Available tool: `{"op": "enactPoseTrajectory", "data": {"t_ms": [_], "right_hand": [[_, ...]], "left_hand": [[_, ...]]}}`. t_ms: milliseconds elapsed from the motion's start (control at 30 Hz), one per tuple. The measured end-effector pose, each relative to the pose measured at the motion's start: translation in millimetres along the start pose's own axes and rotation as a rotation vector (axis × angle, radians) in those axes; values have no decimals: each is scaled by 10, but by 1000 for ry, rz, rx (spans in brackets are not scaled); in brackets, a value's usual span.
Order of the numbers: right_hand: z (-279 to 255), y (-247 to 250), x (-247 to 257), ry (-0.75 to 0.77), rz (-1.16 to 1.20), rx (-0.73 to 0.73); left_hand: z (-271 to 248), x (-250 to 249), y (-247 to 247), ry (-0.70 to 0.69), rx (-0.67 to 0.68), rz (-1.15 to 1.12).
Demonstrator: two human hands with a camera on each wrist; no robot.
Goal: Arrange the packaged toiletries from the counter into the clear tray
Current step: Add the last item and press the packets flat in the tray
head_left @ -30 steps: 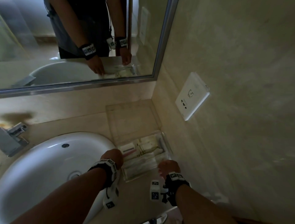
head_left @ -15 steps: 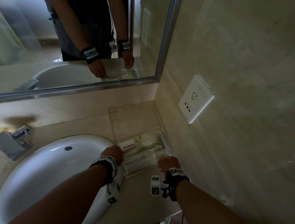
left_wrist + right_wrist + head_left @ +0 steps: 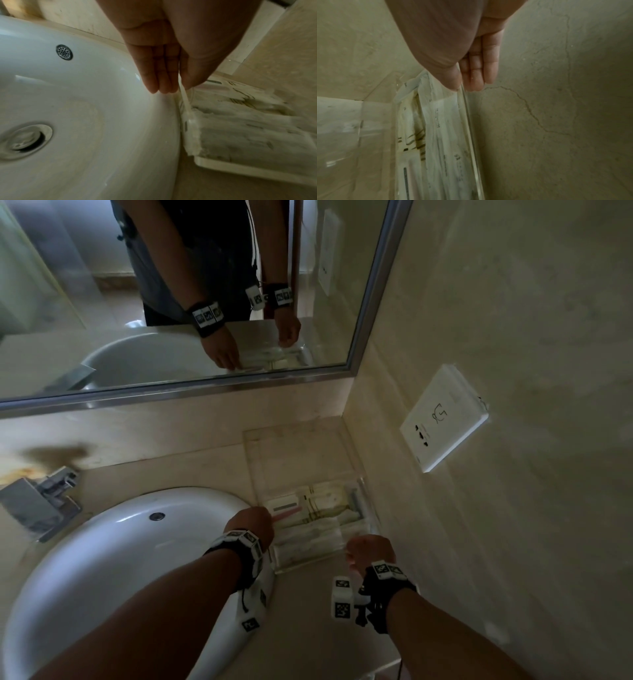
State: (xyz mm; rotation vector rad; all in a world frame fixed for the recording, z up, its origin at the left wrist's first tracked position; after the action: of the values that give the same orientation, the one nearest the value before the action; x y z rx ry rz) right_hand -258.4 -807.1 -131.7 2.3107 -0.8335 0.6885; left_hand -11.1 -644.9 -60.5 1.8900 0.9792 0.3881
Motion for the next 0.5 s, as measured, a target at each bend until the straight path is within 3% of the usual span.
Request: {"op": "enactPoseTrajectory", "data": {"t_ms": [233,500], "right_hand": [[15,-87,153,47,34,-19],[30,-149,323,27,27,13]], "left_hand": [[12,69,186,30,-54,-26],[31,181,155,58,-16,-182]]}}
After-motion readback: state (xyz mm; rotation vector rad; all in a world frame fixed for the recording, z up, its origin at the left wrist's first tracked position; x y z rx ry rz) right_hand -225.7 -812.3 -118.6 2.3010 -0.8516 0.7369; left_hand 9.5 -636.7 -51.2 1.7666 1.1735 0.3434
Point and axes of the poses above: each hand's wrist, its own z-axis towards the middle knuckle, its own y-axis out of the back of the hand, x = y × z, the point moved 9 cm from there along z, towards the middle knuckle, and after that the axes turned 6 degrees about z, right-handed, at the moved point
